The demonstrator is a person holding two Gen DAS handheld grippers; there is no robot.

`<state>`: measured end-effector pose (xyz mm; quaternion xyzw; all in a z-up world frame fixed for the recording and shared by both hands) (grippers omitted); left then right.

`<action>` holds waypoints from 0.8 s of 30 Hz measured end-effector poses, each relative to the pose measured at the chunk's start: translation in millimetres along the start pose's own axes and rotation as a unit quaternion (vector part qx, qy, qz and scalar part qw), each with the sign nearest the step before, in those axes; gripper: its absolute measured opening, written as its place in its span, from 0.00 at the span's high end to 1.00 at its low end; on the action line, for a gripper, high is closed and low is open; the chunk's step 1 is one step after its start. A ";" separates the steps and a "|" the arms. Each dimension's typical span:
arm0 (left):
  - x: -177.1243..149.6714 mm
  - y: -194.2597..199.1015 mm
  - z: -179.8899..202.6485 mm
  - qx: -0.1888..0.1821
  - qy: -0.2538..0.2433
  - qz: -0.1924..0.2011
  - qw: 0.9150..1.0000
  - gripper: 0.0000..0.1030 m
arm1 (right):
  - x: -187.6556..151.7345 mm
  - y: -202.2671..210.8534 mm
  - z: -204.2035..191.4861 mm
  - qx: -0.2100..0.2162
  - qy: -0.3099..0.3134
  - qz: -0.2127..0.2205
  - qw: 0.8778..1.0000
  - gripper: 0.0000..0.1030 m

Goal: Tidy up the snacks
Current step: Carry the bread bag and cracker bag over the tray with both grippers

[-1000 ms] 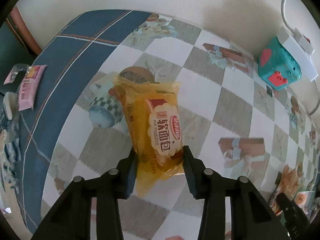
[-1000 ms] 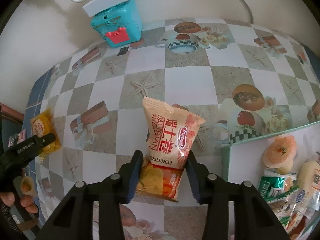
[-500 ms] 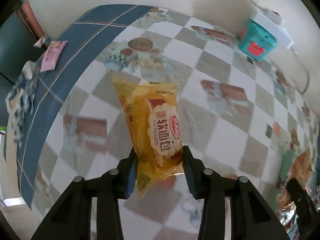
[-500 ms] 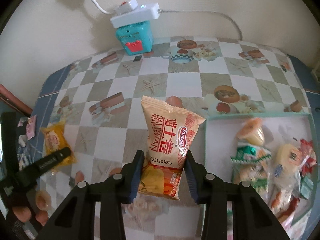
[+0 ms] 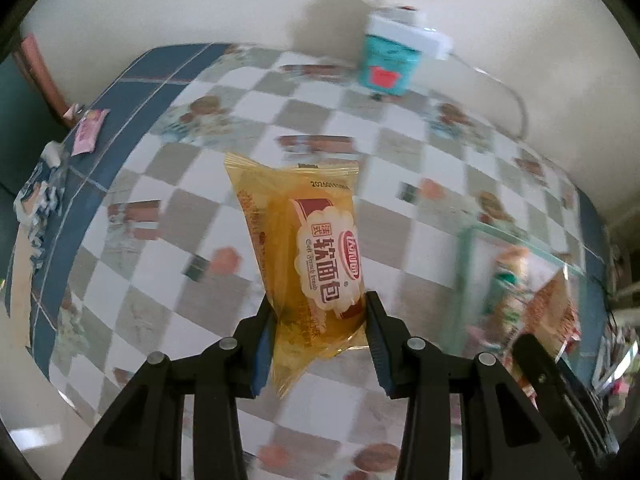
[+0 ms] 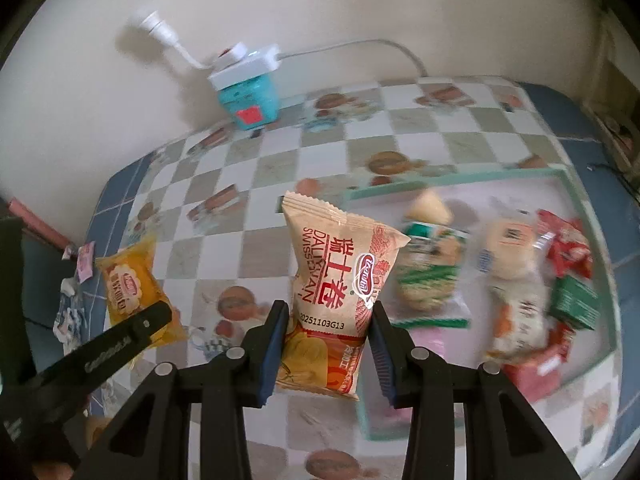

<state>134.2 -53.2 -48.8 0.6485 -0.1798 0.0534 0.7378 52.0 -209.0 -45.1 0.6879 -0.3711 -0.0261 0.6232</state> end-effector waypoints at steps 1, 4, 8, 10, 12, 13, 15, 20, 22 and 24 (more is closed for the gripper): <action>-4.4 2.9 11.9 -0.006 -0.008 0.001 1.000 0.58 | 0.5 6.2 13.2 -0.002 -0.012 0.004 1.000 0.59; -17.5 8.8 48.4 -0.017 -0.035 0.001 0.999 0.58 | 1.2 17.3 44.8 -0.006 -0.042 0.010 0.999 0.59; -34.5 13.6 94.9 -0.030 -0.080 0.005 0.996 0.58 | 3.2 24.0 106.1 -0.051 -0.090 0.014 0.995 0.59; -43.9 13.6 117.9 -0.033 -0.107 0.007 0.994 0.58 | 1.1 23.2 135.0 -0.069 -0.115 0.008 0.991 0.59; -51.9 12.3 135.4 -0.036 -0.124 0.006 0.992 0.58 | -1.8 21.9 155.7 -0.075 -0.134 0.003 0.988 0.59; -56.7 10.5 145.8 -0.038 -0.135 0.003 0.990 0.58 | -3.5 21.1 166.5 -0.077 -0.143 0.000 0.987 0.59; -66.0 4.7 163.8 -0.043 -0.152 -0.005 0.987 0.58 | -5.4 19.3 186.2 -0.082 -0.157 -0.005 0.984 0.59; -78.4 -8.9 186.4 -0.044 -0.168 -0.022 0.985 0.57 | -9.1 18.9 206.1 -0.080 -0.167 -0.004 0.983 0.59; -81.8 -12.1 192.5 -0.051 -0.174 -0.026 0.983 0.57 | -9.9 19.0 206.2 -0.077 -0.165 -0.003 0.983 0.58; -82.6 -11.4 193.7 -0.049 -0.178 -0.023 0.983 0.43 | -8.1 18.1 205.7 -0.071 -0.162 0.002 0.984 0.57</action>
Point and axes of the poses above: each gripper's, at about its wrist camera, not at the fingertips, and y roughly against the way its jaws point, z to its right, x to its top, the point moved 4 cm from there along -y, roughly the way its jaws point, and after that the axes turned 1 degree about y, right-handed, at the moved point
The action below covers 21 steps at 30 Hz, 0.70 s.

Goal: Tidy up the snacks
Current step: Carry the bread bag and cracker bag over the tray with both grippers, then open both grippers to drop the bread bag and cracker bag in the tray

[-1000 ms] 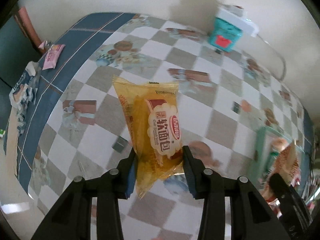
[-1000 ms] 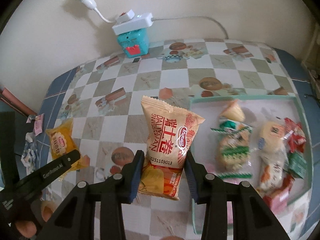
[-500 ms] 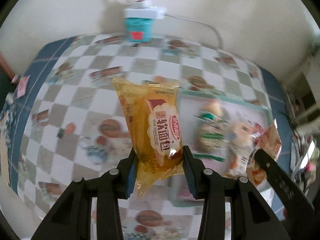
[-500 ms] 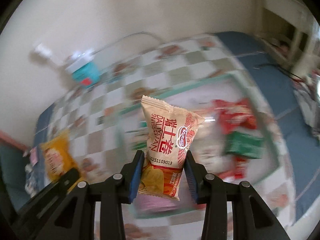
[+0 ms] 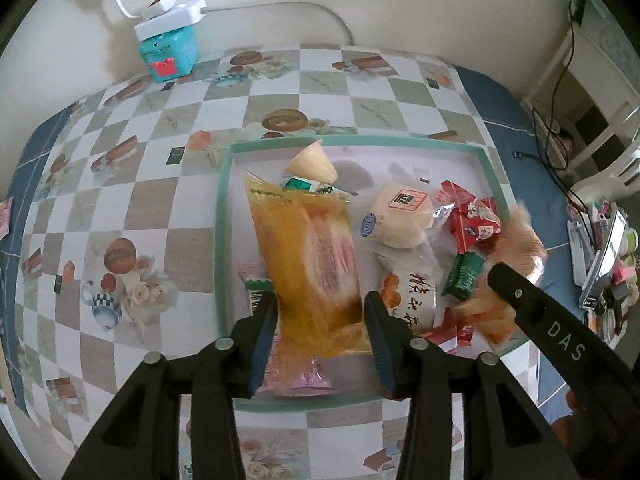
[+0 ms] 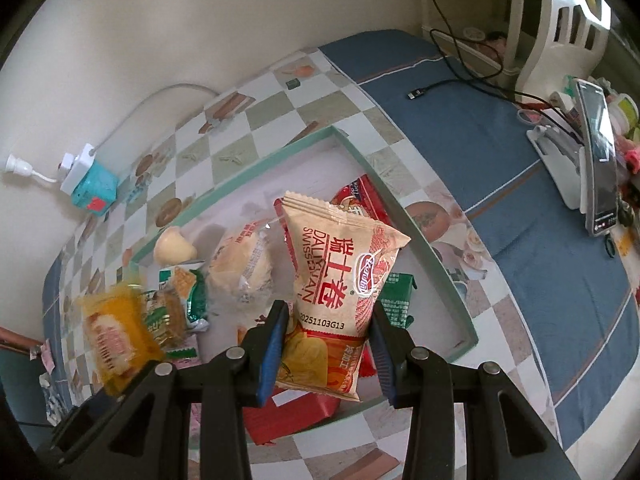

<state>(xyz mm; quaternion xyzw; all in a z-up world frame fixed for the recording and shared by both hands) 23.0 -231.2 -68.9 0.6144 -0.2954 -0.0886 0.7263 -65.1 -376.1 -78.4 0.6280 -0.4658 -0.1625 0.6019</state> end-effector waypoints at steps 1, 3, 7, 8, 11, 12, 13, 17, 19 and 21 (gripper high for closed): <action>0.5 0.3 -0.9 0.001 -0.001 0.002 1.000 0.38 | -0.2 0.7 -1.7 0.004 0.002 0.002 1.000 0.56; 1.4 1.7 -5.1 -0.003 0.005 0.005 1.000 0.32 | 0.4 1.7 -6.0 0.015 0.007 0.004 1.000 0.56; 1.0 3.7 -25.3 0.005 0.031 0.006 0.999 0.31 | -0.7 -0.7 -10.1 0.015 0.013 0.000 1.000 0.49; 0.4 4.4 -32.2 0.007 0.040 0.007 0.999 0.25 | -1.3 -0.8 -9.5 0.012 0.013 0.000 1.000 0.39; -3.8 7.0 -52.2 0.026 0.064 0.012 0.998 0.12 | -6.6 0.1 -10.8 0.001 0.023 -0.002 1.000 0.24; -5.7 8.0 -58.1 0.033 0.069 0.015 0.997 0.11 | -8.3 0.1 -12.0 -0.002 0.029 -0.002 1.000 0.20; -8.5 9.8 -65.5 0.040 0.076 0.019 0.996 0.10 | -11.4 0.6 -14.2 -0.007 0.037 -0.002 0.999 0.11; -17.8 20.8 -87.1 0.072 0.088 0.042 0.993 0.10 | -25.9 7.7 -22.8 -0.020 0.064 0.006 0.998 0.00; -23.5 28.4 -95.1 0.070 0.091 0.052 0.992 0.10 | -31.9 12.9 -26.6 -0.018 0.070 0.010 0.997 0.00; -31.1 35.2 -102.2 0.073 0.094 0.060 0.991 0.10 | -39.1 19.8 -30.6 -0.020 0.077 0.019 0.997 0.00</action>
Point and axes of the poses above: each gripper's, at about its wrist camera, not at the fingertips, and y roughly against the way its jaws point, z to its right, x to its top, the point moved 4 cm from there along -y, roughly the way its jaws point, and after that the axes turned 1 degree about y, right-handed, at the moved point
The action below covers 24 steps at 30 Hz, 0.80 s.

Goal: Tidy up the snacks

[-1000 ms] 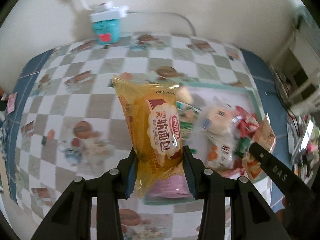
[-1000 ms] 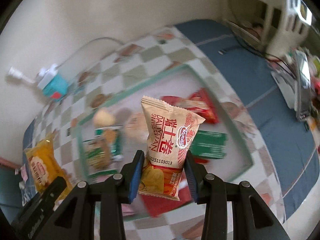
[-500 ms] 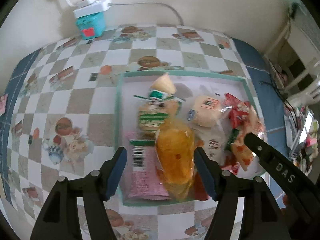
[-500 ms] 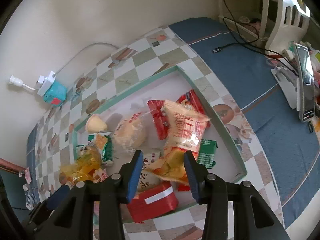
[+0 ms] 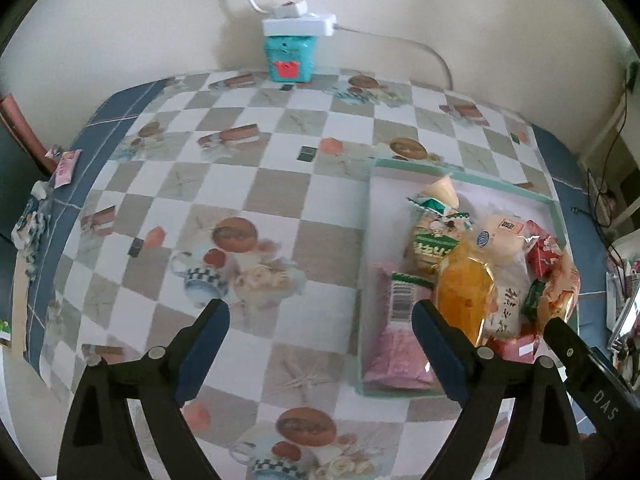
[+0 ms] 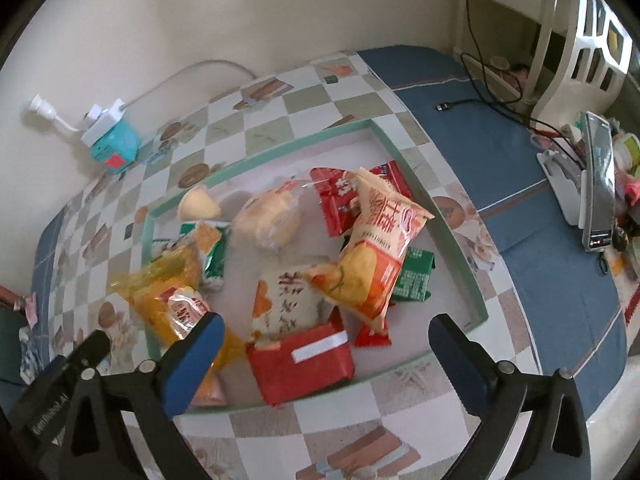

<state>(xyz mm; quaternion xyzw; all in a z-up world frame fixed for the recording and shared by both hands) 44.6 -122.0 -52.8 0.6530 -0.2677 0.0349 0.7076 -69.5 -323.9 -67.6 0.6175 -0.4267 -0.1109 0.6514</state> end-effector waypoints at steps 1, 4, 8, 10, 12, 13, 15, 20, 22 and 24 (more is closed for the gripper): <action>-2.7 1.9 -4.2 0.007 -0.002 0.002 1.000 0.10 | -3.7 3.6 -2.0 -0.001 0.004 0.005 1.000 0.00; -13.0 3.2 -15.0 0.035 -0.012 -0.001 0.999 0.10 | -17.5 11.5 -10.0 -0.001 0.018 0.013 1.000 0.00; -27.3 8.9 -28.9 0.062 -0.020 0.005 0.998 0.10 | -40.8 20.3 -21.3 -0.007 0.041 0.017 0.999 0.00; -40.9 10.7 -34.9 0.074 -0.031 0.007 0.997 0.10 | -49.5 24.8 -26.1 -0.007 0.051 0.021 0.998 0.00; -53.7 7.5 -41.9 0.082 -0.035 -0.006 0.996 0.10 | -58.8 30.7 -30.3 -0.006 0.058 0.027 0.998 0.00; -59.0 5.5 -45.8 0.084 -0.033 -0.015 0.996 0.10 | -64.7 34.8 -32.0 -0.006 0.061 0.029 0.998 0.00; -64.5 5.7 -53.4 0.082 -0.024 -0.022 0.996 0.10 | -73.0 39.2 -33.9 -0.006 0.064 0.032 0.997 0.00; -70.0 17.6 -63.0 0.079 -0.016 -0.005 0.997 0.10 | -91.4 45.0 -37.6 -0.008 0.072 0.032 0.997 0.00; -68.8 20.4 -67.4 0.078 -0.006 -0.001 0.997 0.10 | -96.6 46.9 -38.8 -0.008 0.075 0.032 0.997 0.00; -68.1 22.3 -71.1 0.074 0.003 0.001 0.997 0.10 | -99.0 49.7 -38.7 -0.009 0.075 0.035 0.997 0.00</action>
Point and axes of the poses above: each gripper's, at about its wrist camera, not at the fingertips, and y roughly against the way its jaws point, z to its right, x to its top, the point moved 4 cm from there along -y, roughly the way its jaws point, and after that the axes turned 1 degree about y, right-handed, at the moved point
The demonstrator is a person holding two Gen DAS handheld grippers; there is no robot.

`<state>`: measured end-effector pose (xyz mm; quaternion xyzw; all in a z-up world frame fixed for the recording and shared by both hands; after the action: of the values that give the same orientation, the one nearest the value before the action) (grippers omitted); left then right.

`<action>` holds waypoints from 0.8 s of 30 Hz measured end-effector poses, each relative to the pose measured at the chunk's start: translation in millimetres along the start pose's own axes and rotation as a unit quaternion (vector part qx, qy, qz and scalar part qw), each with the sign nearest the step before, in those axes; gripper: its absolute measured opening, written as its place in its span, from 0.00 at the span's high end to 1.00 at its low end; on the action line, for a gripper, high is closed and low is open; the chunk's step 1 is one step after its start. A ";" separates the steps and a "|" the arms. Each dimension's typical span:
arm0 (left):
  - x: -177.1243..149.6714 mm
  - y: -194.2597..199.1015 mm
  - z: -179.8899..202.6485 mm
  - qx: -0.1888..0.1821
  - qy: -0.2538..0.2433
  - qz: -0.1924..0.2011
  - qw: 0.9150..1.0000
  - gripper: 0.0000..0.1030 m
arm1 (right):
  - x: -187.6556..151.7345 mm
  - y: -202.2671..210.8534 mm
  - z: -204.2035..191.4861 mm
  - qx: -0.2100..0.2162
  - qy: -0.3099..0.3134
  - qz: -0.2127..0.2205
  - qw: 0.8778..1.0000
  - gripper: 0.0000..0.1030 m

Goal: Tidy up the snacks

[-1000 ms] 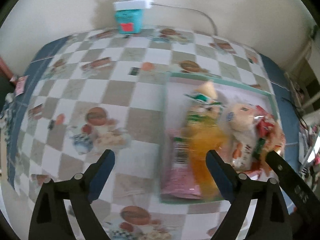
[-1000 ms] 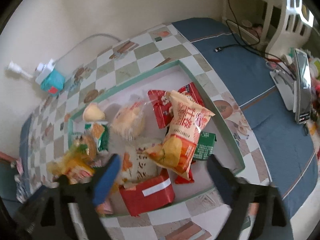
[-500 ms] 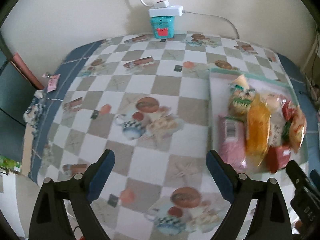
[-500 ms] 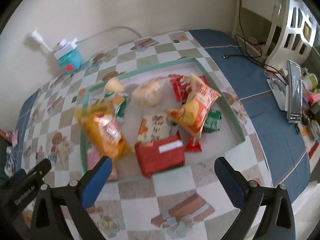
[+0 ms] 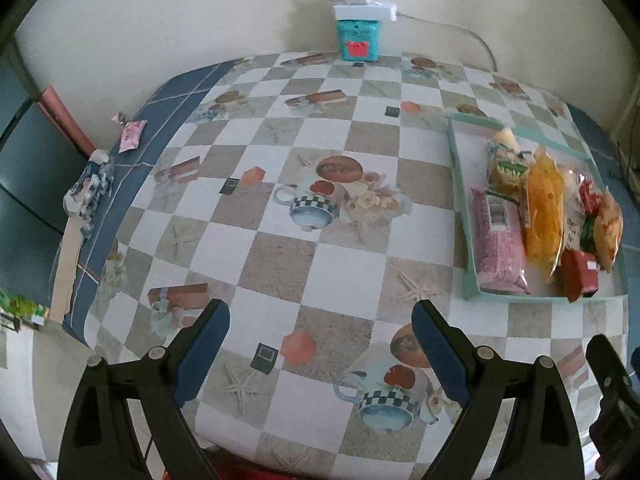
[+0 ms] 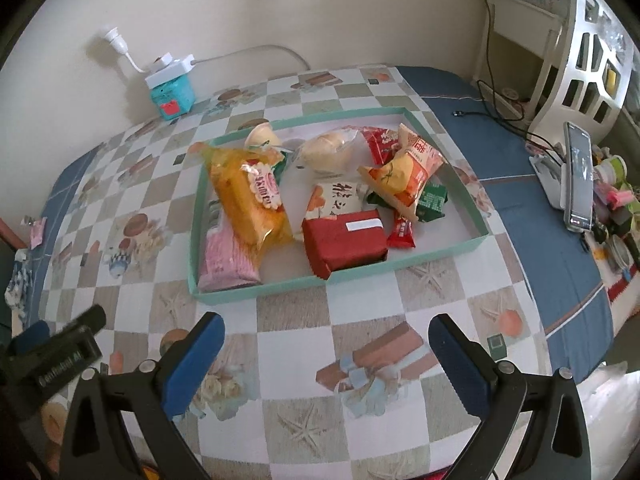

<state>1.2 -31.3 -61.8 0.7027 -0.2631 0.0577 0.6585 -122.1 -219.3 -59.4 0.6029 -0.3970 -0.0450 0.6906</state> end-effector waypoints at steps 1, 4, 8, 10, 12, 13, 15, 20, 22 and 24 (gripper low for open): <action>0.1 0.7 -1.6 -0.003 0.003 0.001 1.000 0.10 | -0.1 1.0 0.8 0.000 -0.002 0.002 1.000 0.00; 0.6 0.5 -2.1 -0.007 0.003 0.000 1.000 0.10 | 0.5 2.8 3.2 -0.003 -0.010 0.006 1.000 0.00; 0.4 -1.4 0.4 -0.008 -0.004 -0.005 1.000 0.10 | 1.4 3.2 1.7 -0.004 -0.010 0.007 1.000 0.00; -0.4 -2.9 2.1 -0.008 -0.008 -0.010 1.000 0.10 | 2.1 3.1 0.9 -0.004 -0.008 0.008 1.000 0.00; -1.1 -5.4 3.0 -0.007 -0.010 -0.015 1.000 0.10 | 2.4 2.5 0.8 -0.005 -0.008 0.008 1.000 0.00; -1.5 -6.1 2.2 -0.007 -0.010 -0.018 1.000 0.10 | 2.3 2.6 0.7 -0.005 -0.008 0.007 1.000 0.00; -2.2 -8.5 1.0 -0.007 -0.008 -0.024 1.000 0.10 | 2.6 1.3 1.3 -0.006 -0.010 0.005 1.000 0.00; -3.8 -14.6 0.4 -0.014 -0.006 -0.038 0.999 0.10 | 3.9 1.1 1.1 -0.011 -0.008 0.007 1.000 0.00; -4.1 -15.5 0.7 -0.014 -0.007 -0.039 0.999 0.10 | 4.1 0.6 0.4 -0.012 -0.006 0.007 1.000 0.00; -4.1 -16.2 0.8 -0.014 -0.007 -0.041 0.999 0.10 | 4.1 -0.4 -0.2 -0.012 -0.004 0.006 1.000 0.00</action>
<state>4.7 -30.9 -78.1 0.7038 -0.2394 0.0217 0.6685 -119.1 -221.5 -57.7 0.5922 -0.4024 -0.0477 0.6965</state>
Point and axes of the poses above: each gripper's, at about its wrist camera, not at the fingertips, and y roughly against the way its jaws point, z to its right, x to its top, the point moved 4 cm from there along -y, roughly the way its jaws point, and after that the axes turned 1 degree about y, right-handed, at the moved point
